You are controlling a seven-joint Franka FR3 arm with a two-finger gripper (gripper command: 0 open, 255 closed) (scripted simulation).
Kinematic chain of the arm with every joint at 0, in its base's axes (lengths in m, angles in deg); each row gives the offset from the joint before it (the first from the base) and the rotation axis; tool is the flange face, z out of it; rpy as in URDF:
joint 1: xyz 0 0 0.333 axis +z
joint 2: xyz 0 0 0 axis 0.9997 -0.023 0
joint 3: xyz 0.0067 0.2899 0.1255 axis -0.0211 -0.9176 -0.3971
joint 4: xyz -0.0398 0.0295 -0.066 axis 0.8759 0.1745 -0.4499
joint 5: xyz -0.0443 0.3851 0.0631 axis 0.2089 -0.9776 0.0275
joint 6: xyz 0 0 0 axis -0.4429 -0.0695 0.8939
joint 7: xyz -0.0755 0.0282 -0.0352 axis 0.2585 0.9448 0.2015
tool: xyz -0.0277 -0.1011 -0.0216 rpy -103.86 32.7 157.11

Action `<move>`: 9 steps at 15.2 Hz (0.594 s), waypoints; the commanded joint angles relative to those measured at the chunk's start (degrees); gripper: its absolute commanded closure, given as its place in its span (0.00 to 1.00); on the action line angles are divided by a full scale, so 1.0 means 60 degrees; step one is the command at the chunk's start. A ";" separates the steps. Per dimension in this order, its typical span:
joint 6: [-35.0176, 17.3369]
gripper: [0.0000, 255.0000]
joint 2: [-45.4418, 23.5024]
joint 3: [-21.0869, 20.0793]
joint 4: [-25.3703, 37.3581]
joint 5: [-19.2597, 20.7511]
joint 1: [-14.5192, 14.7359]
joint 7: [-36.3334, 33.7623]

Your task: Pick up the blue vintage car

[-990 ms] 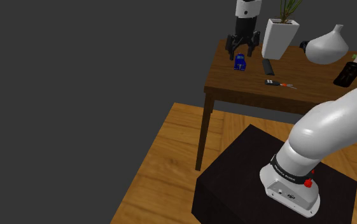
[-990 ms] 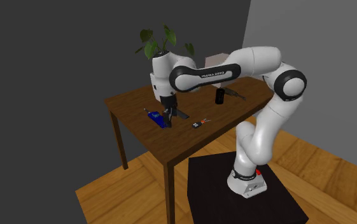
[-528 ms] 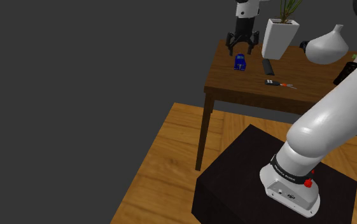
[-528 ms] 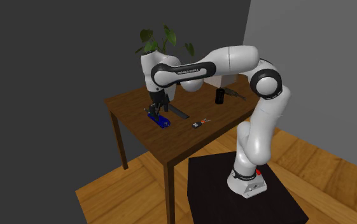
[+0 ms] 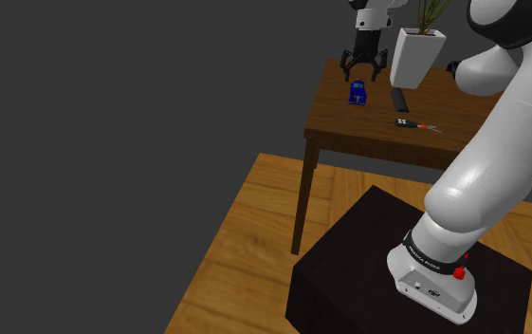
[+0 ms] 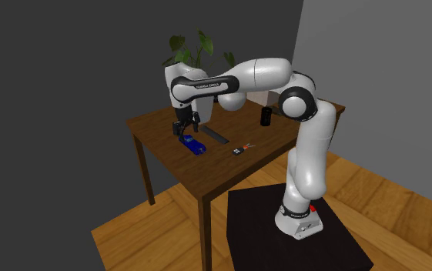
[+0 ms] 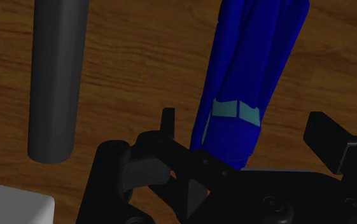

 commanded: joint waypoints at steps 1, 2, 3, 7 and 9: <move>-0.0212 0.00 -0.0054 0.0022 -0.0162 -0.0018 -0.0023 0.0009; -0.0339 0.00 -0.0062 0.0022 -0.0282 -0.0021 -0.0023 0.0011; -0.0465 0.00 -0.0072 0.0022 -0.0399 -0.0024 -0.0024 0.0013; -0.0789 0.00 -0.0107 0.0022 -0.0689 -0.0036 -0.0025 0.0021; -0.0780 1.00 -0.0119 0.0025 -0.0668 -0.0040 -0.0028 0.0027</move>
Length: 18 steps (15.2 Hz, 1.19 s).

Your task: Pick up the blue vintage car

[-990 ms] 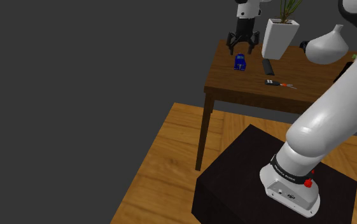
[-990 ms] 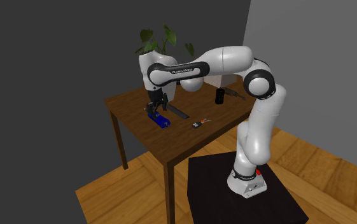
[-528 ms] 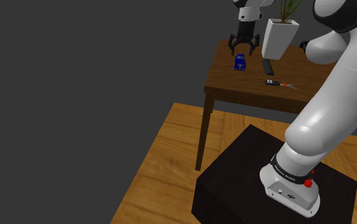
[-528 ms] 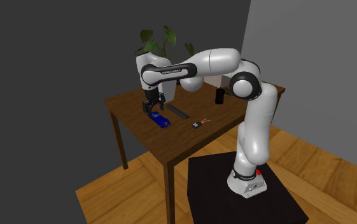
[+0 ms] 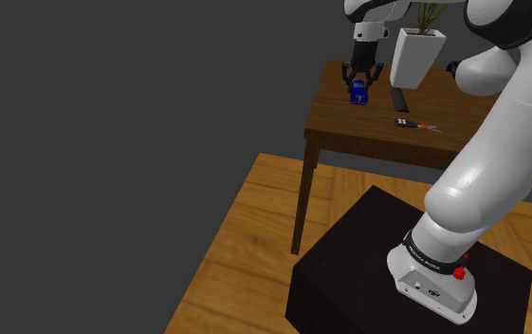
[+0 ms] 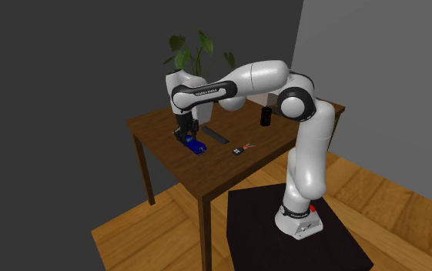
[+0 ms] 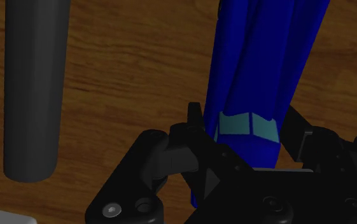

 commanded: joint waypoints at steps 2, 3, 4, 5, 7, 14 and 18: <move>-0.0008 1.00 -0.0005 0.0002 -0.0003 0.0000 -0.0002 0.0002; -0.0008 1.00 -0.0005 0.0001 -0.0004 0.0000 -0.0001 0.0000; -0.0006 1.00 -0.0006 0.0003 -0.0001 0.0000 -0.0002 0.0003; -0.0004 1.00 -0.0003 0.0003 -0.0002 0.0001 -0.0002 0.0002; -0.0002 1.00 -0.0003 0.0002 0.0000 0.0001 -0.0002 0.0002; 0.0737 1.00 0.0071 -0.0001 0.0670 0.0025 0.0003 -0.0017; 0.1251 1.00 0.0066 0.0002 0.1188 0.0025 0.0000 -0.0014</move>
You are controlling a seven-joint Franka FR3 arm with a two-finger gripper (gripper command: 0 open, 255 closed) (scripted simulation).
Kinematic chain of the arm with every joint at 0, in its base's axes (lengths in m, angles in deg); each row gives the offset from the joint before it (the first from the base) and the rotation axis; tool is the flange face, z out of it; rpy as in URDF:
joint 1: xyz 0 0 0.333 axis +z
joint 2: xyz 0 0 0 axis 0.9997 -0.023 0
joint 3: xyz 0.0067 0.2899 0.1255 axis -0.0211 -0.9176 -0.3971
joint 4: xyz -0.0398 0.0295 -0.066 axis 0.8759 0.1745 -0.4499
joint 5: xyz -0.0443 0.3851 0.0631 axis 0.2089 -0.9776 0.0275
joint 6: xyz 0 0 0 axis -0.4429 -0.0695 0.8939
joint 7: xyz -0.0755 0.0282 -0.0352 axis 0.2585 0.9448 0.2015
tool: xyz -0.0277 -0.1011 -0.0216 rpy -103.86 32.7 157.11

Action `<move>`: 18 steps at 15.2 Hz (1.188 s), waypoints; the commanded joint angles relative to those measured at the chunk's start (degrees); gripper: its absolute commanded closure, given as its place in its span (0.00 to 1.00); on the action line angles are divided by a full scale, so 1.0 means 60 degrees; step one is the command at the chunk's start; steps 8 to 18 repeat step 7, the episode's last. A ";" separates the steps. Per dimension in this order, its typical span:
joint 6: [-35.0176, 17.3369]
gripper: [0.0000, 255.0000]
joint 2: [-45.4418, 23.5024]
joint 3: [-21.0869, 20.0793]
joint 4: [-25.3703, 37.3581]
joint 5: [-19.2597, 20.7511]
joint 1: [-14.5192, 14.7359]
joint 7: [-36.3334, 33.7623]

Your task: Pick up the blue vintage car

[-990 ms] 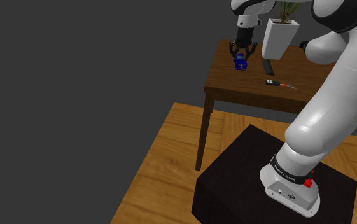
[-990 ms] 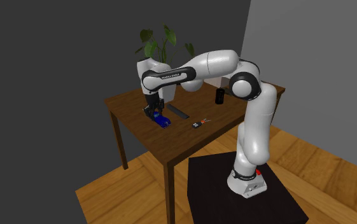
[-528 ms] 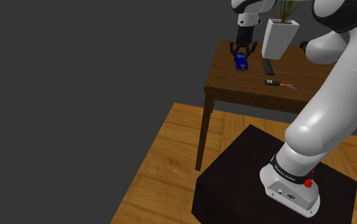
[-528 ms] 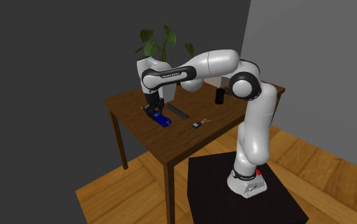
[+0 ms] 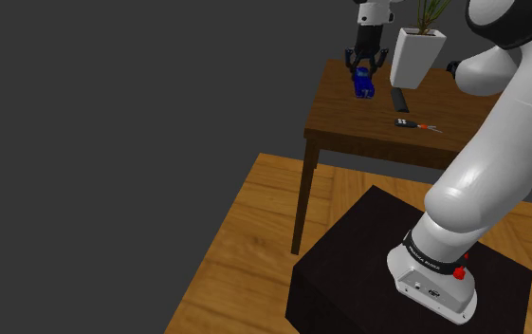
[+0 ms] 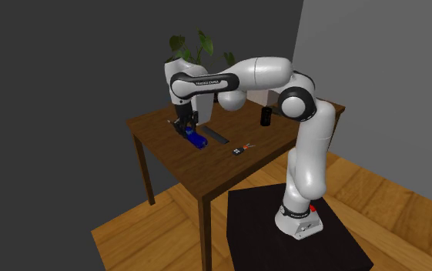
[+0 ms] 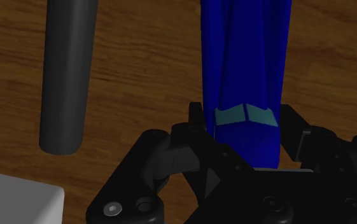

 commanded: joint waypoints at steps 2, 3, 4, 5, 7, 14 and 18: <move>0.0397 1.00 -0.0016 -0.0009 0.0410 -0.0008 0.0009 -0.0020; 0.0528 1.00 -0.0028 -0.0007 0.0553 -0.0011 0.0007 -0.0016; 0.0660 1.00 -0.0042 -0.0005 0.0698 -0.0015 0.0005 -0.0013; 0.0793 1.00 -0.0059 -0.0003 0.0847 -0.0020 0.0002 -0.0008; 0.0813 1.00 -0.0061 -0.0003 0.0869 -0.0021 0.0002 -0.0008; 0.0813 1.00 -0.0061 -0.0003 0.0869 -0.0021 0.0002 -0.0008; 0.0813 1.00 -0.0061 -0.0003 0.0869 -0.0021 0.0002 -0.0008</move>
